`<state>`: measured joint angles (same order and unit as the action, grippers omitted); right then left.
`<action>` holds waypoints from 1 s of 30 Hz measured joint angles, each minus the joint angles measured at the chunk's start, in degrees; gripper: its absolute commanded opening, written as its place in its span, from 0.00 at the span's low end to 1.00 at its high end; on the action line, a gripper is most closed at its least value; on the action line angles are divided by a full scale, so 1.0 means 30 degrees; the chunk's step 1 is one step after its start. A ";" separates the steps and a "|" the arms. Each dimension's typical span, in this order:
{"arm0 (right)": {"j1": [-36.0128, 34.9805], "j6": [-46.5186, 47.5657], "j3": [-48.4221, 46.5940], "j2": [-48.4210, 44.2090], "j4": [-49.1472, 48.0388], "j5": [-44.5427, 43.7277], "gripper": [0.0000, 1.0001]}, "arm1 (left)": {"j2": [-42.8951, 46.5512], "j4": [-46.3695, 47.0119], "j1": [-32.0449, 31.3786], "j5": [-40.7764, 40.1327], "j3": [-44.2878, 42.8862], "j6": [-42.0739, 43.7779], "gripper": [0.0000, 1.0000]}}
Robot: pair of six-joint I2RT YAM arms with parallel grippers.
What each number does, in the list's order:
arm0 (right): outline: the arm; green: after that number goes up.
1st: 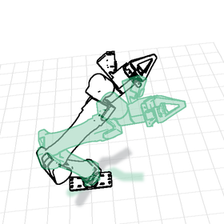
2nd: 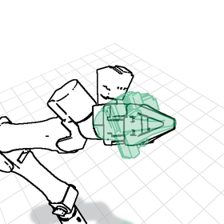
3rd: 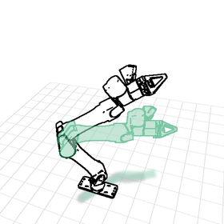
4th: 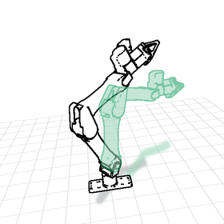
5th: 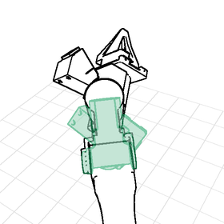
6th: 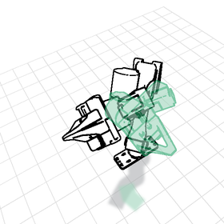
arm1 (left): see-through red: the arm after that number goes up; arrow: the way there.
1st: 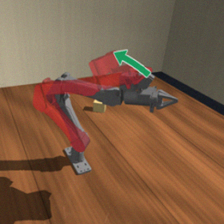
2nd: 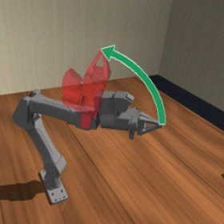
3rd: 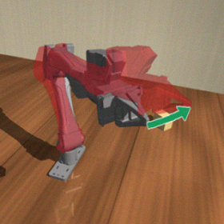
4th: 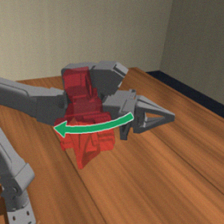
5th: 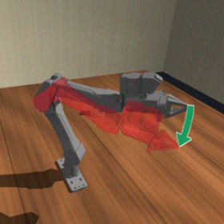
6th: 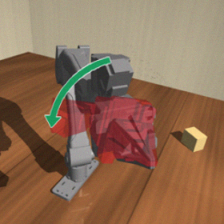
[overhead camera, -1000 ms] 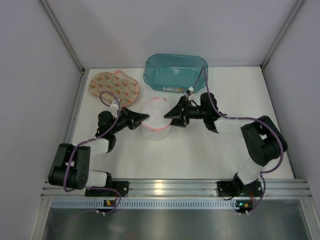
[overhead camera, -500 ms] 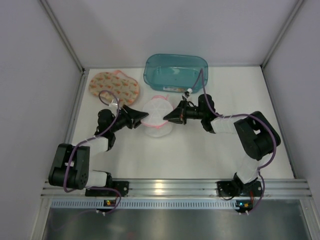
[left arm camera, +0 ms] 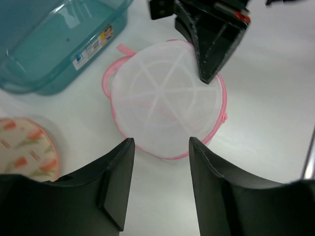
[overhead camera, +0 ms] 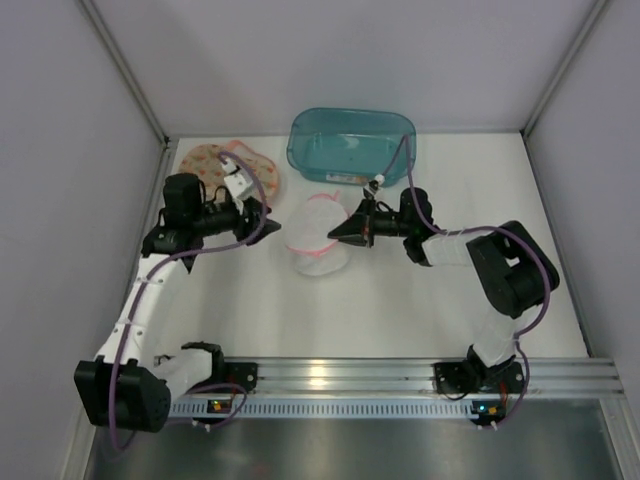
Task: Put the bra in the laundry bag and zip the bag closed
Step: Zip the zipper on the laundry bag.
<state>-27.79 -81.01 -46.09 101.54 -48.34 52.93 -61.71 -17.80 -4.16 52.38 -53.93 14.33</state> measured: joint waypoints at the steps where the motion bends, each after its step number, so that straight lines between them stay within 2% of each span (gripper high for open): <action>1: 0.0000 0.0109 -0.0007 0.0109 0.0080 0.0248 0.00 | 0.0007 -0.1647 -0.0750 -0.0204 -0.0656 0.3439 0.51; 4: -0.0022 0.0532 -0.0036 0.0510 0.0670 0.0998 0.00 | 0.0073 -0.5144 -0.4073 -0.1545 -0.1275 1.1431 0.49; 7: -0.0109 0.1625 -0.0474 0.0882 0.2703 0.1639 0.00 | 0.0066 -0.7941 -0.7621 -0.3315 -0.1122 1.7624 0.48; 9: -0.0211 0.2565 -0.1180 0.1100 0.4415 0.1909 0.00 | -0.0022 -0.9209 -0.9595 -0.4685 -0.1049 2.0706 0.45; 12: -0.0423 0.3679 -0.2222 0.1311 0.6637 0.2229 0.00 | -0.0736 -1.0622 -1.2101 -0.6164 -0.1180 2.3693 0.43; 18: -0.0925 0.4677 -0.3155 0.1472 0.9041 0.2455 0.00 | -0.3424 -1.2415 -1.4994 -0.8444 -0.2878 2.5376 0.41; 20: -0.1144 0.5042 -0.3672 0.1741 0.9967 0.2470 0.00 | -0.4044 -1.2648 -1.5591 -0.9260 -0.3300 2.5412 0.45; 30: -0.2025 0.5639 -0.4940 0.2608 1.2648 0.2433 0.00 | -0.7235 -1.5475 -1.6167 -1.2830 -0.5865 2.5514 0.47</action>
<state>-33.87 -64.10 -60.90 109.36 -10.39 60.23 -83.42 -64.23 -52.66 13.89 -71.53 90.87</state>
